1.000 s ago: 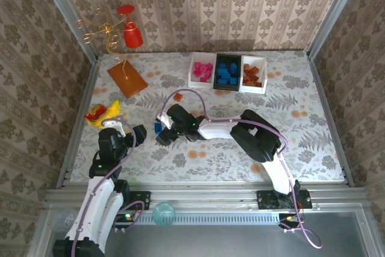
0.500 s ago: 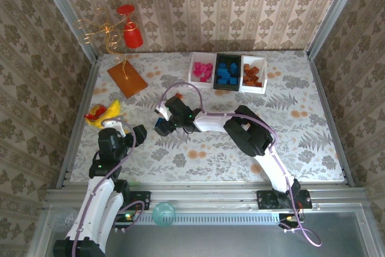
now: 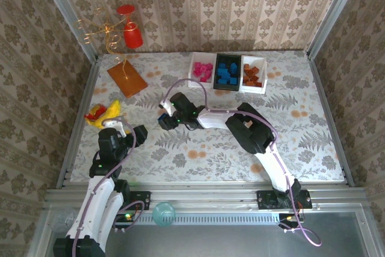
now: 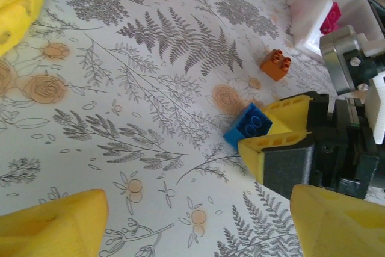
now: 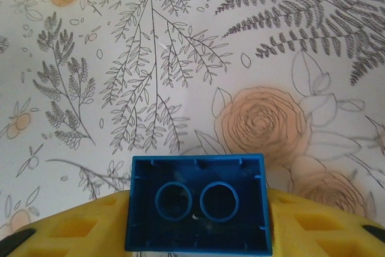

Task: Sort the legos into containers by color
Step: Pick up the lego from the center of the table, then place the lego in the container.

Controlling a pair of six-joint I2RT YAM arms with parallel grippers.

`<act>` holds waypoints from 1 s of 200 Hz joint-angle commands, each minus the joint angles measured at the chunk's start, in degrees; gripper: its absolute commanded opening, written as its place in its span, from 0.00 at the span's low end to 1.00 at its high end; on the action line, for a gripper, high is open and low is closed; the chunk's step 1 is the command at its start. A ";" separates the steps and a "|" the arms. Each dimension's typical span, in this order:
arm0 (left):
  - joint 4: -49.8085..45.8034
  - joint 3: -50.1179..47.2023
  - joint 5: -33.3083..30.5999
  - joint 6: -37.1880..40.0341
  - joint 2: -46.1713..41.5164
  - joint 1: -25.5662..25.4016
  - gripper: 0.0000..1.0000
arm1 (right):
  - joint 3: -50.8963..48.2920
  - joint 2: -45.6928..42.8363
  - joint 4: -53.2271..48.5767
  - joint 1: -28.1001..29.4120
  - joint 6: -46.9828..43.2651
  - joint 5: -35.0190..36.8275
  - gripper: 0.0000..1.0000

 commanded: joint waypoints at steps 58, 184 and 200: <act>9.57 3.27 0.09 -5.26 6.54 -9.94 0.78 | -20.16 -24.40 7.88 -16.07 9.72 -2.86 0.48; 10.95 7.20 -4.97 -4.12 13.21 -19.43 0.79 | -0.59 -14.93 -12.26 -31.95 8.30 16.55 0.69; 10.70 7.16 -5.09 -3.89 13.20 -19.53 0.79 | -1.96 -17.07 -10.69 -31.83 8.53 16.38 0.77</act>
